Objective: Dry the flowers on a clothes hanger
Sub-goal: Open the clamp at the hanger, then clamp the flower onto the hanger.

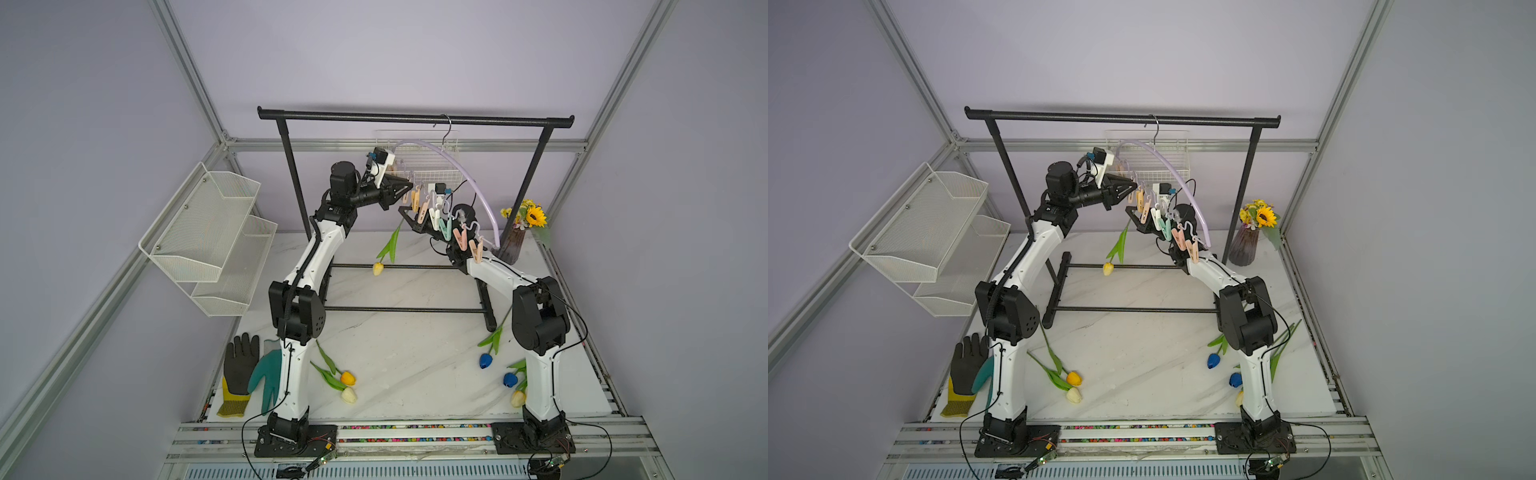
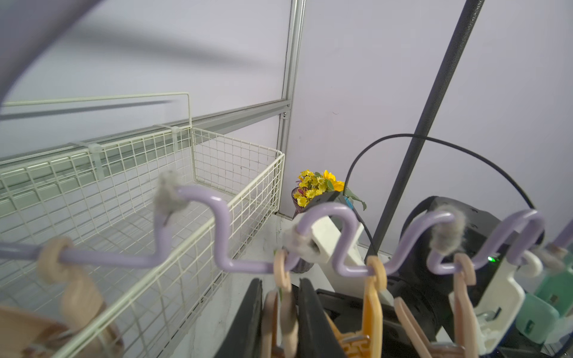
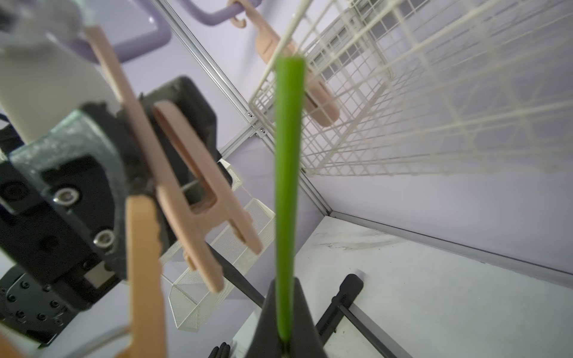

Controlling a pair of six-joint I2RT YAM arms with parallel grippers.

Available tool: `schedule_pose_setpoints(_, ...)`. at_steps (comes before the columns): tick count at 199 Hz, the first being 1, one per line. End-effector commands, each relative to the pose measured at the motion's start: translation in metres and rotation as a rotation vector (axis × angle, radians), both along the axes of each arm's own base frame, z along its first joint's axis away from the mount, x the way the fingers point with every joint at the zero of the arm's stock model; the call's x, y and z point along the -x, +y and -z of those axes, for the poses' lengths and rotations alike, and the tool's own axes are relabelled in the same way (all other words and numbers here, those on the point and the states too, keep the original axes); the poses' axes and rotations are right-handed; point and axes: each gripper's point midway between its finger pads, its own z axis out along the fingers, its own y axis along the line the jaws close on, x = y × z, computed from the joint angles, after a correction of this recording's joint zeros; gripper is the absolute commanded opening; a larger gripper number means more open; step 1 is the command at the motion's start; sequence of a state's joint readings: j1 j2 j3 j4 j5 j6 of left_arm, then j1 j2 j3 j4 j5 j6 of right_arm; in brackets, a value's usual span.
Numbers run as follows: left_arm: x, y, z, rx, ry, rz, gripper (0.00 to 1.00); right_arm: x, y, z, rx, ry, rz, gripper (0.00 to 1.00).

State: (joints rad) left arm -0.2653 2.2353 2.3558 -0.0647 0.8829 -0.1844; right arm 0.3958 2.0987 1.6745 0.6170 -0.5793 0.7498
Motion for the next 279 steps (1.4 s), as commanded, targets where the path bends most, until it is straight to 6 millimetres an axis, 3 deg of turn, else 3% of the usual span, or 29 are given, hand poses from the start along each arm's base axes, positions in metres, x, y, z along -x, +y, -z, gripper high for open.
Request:
schedule_pose_setpoints(1, 0.018, 0.004, -0.039, 0.035, -0.076, -0.01, 0.13, 0.009, -0.001, -0.03, -0.117, -0.045, 0.017, 0.0)
schedule_pose_setpoints(49, 0.019, 0.004, -0.041, 0.043, -0.089, -0.019, 0.1, 0.02, 0.006, -0.036, -0.191, -0.033, -0.001, 0.0)
schedule_pose_setpoints(127, 0.023, 0.004, -0.041, 0.041, -0.085, -0.01, 0.07, 0.017, 0.016, -0.042, -0.153, -0.065, -0.041, 0.0)
schedule_pose_setpoints(203, 0.025, 0.004, -0.043, 0.06, -0.068, 0.0, 0.03, 0.019, 0.025, -0.034, -0.141, -0.054, -0.121, 0.0)
schedule_pose_setpoints(279, 0.025, 0.006, -0.043, 0.056, -0.065, -0.014, 0.01, 0.006, 0.014, -0.011, -0.156, 0.016, -0.075, 0.0)
